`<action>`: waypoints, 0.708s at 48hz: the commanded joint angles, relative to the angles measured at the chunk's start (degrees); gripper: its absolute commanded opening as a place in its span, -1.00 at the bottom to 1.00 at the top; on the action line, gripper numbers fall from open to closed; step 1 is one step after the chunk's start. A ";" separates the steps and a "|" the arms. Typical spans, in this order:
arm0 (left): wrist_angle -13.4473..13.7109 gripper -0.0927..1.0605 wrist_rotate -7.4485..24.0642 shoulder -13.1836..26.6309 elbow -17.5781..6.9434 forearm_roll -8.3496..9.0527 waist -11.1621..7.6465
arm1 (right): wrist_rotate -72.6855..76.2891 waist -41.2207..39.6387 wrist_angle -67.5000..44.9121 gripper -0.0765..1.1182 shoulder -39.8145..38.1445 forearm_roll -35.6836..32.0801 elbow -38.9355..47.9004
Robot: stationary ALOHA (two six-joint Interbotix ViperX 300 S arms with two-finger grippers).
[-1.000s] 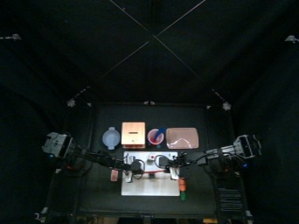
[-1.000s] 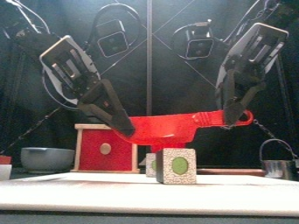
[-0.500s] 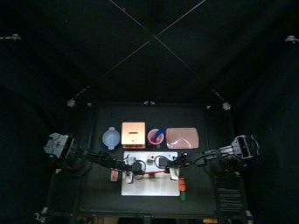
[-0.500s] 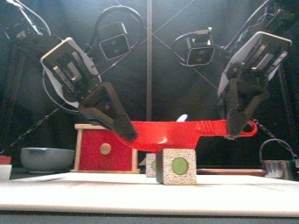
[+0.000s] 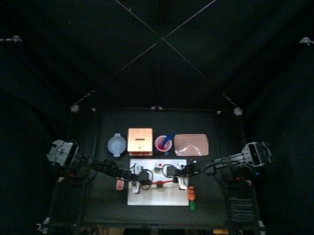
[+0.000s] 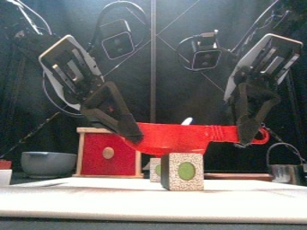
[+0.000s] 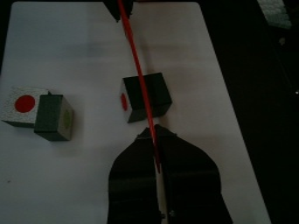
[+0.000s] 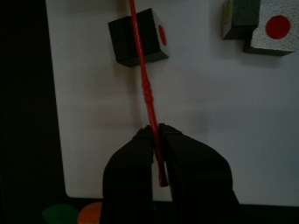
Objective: Cut the sushi into 4 pieces with the knife
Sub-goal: Cut the sushi into 4 pieces
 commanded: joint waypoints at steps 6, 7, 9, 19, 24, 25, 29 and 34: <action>0.44 -0.58 0.18 1.41 -0.79 -0.26 -0.79 | 0.18 -0.70 -1.41 -0.63 1.49 0.00 -0.70; 0.44 -0.58 0.18 1.58 -0.79 -0.26 -0.79 | 0.18 -0.70 -1.49 -0.63 1.58 0.00 -0.70; 0.53 -0.58 0.18 1.85 -0.79 -0.44 -0.79 | 0.18 -0.70 -1.58 -0.63 1.85 0.09 -0.70; 0.35 -0.58 0.18 6.15 -0.79 -0.79 -0.53 | 0.18 -0.70 -3.69 -0.63 4.75 0.00 -0.35; 0.26 -0.58 0.18 8.70 -1.05 -0.79 -0.35 | 0.18 -0.70 -4.04 -0.63 6.24 0.09 -0.26; 0.26 -0.58 0.18 9.14 -1.14 -0.88 -0.35 | 0.18 -0.70 -4.04 -0.63 6.42 0.09 -0.35; 0.18 -0.58 0.18 10.02 -1.23 -0.79 -0.18 | 0.18 -0.79 -4.04 -0.63 6.77 0.18 -0.35; -0.35 -0.58 0.26 10.28 -1.14 -0.79 0.26 | 0.18 -0.97 -4.04 -0.63 6.50 0.09 -0.26</action>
